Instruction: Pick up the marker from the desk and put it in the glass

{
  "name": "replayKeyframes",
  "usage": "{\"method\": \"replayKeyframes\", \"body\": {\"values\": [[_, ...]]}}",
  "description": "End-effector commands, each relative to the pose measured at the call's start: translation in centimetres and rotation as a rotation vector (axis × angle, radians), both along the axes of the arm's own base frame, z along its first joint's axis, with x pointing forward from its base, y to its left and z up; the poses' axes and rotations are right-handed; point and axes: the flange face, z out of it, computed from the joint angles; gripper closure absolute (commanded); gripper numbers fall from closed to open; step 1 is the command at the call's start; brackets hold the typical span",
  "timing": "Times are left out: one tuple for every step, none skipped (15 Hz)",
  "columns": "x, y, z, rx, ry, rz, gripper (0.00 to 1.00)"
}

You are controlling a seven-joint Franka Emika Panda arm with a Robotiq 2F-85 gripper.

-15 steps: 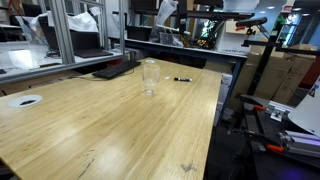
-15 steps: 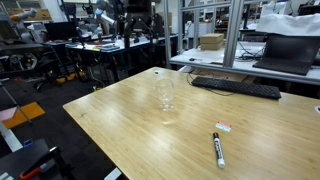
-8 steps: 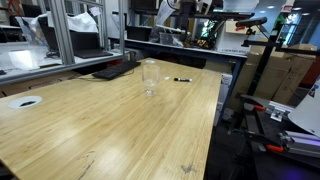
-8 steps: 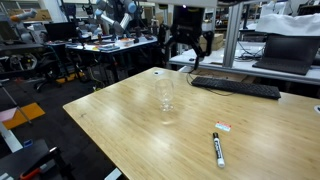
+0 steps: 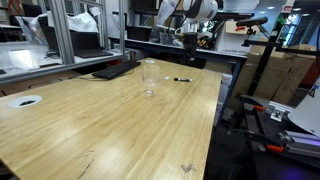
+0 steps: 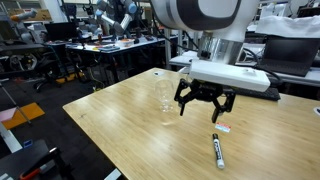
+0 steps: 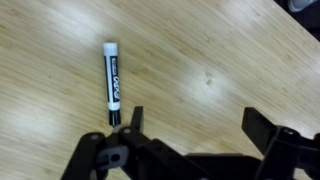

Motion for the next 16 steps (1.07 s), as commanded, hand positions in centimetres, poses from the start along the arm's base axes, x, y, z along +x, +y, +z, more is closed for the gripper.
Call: {"method": "replayKeyframes", "body": {"values": [[0.4, -0.1, -0.3, -0.083, -0.016, 0.091, 0.00], [0.2, -0.2, -1.0, -0.052, 0.005, 0.059, 0.00], [0.3, -0.1, -1.1, -0.055, 0.006, 0.063, 0.00], [0.3, 0.0, -1.3, -0.054, 0.009, 0.063, 0.00], [0.2, 0.0, -1.4, -0.053, 0.010, 0.063, 0.00], [0.2, 0.0, -1.4, -0.053, 0.011, 0.062, 0.00], [0.2, 0.0, -1.4, -0.053, 0.011, 0.062, 0.00], [0.2, 0.0, -1.4, -0.053, 0.011, 0.062, 0.00], [0.2, 0.0, -1.4, -0.053, 0.011, 0.062, 0.00], [0.2, 0.0, -1.4, -0.053, 0.011, 0.062, 0.00], [0.6, -0.1, -1.4, -0.077, -0.016, 0.073, 0.00], [0.9, -0.2, -1.3, -0.091, -0.046, 0.079, 0.00], [1.3, -0.3, -1.2, -0.101, -0.072, 0.080, 0.00], [1.8, -0.5, -1.1, -0.119, -0.110, 0.082, 0.00], [2.1, -0.8, -0.9, -0.139, -0.144, 0.080, 0.00], [2.4, -1.2, -0.9, -0.155, -0.168, 0.066, 0.00]]}}
